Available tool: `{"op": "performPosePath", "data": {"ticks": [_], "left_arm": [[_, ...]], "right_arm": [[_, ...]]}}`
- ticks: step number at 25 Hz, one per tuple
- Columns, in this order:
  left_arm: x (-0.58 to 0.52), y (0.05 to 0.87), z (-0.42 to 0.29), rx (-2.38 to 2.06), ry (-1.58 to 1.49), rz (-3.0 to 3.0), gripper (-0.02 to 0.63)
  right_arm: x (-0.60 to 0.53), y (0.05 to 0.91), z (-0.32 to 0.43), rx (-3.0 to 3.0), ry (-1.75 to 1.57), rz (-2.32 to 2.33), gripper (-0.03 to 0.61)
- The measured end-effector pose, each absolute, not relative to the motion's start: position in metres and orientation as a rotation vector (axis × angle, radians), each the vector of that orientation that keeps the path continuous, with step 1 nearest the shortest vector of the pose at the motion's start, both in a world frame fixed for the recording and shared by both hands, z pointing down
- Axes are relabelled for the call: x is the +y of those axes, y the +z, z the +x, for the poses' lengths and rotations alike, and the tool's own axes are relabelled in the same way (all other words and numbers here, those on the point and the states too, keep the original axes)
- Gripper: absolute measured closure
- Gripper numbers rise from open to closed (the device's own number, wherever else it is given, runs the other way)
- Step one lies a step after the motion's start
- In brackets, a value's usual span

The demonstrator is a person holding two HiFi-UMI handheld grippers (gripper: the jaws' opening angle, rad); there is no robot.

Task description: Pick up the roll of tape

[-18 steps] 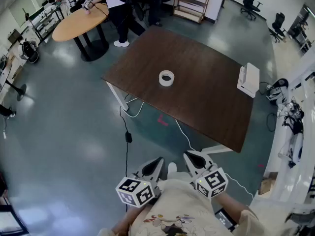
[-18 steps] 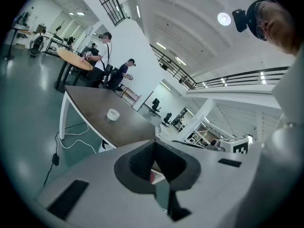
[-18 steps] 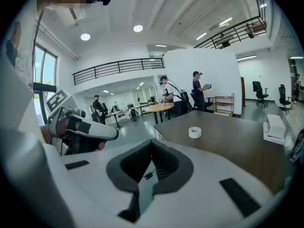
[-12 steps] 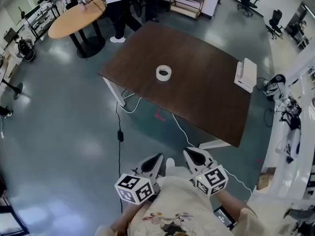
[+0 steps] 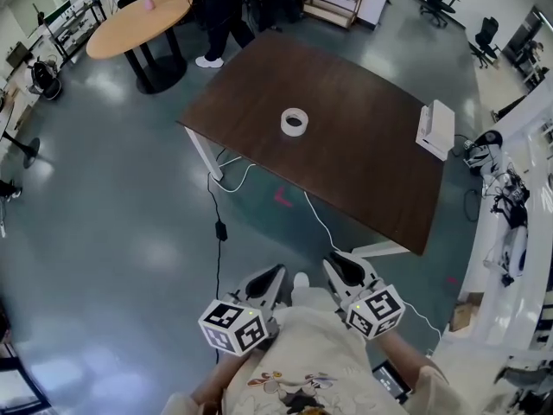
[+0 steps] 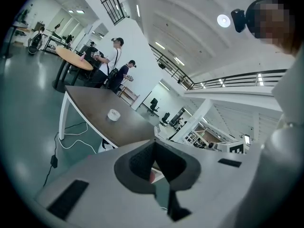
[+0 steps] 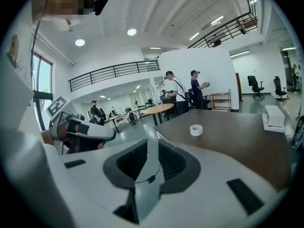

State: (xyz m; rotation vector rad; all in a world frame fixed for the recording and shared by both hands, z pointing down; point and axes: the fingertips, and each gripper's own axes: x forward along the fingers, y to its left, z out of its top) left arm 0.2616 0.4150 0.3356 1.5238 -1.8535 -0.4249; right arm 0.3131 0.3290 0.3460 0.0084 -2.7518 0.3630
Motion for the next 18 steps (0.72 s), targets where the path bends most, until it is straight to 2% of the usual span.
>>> {"op": "performPosePath", "data": {"ticks": [11,18], "left_arm": [[0.472,0.338,0.234,-1.835,-0.424,1.531,0.607],[0.450,0.341,0.211,-1.820,-0.424,1.543,0.607]], "right_arm": [[0.367,0.350,0.278,-2.752,0.364,0.042,0.511],[0.349,0.356,0.258,-2.756,0.380,0.061,0.511]]}}
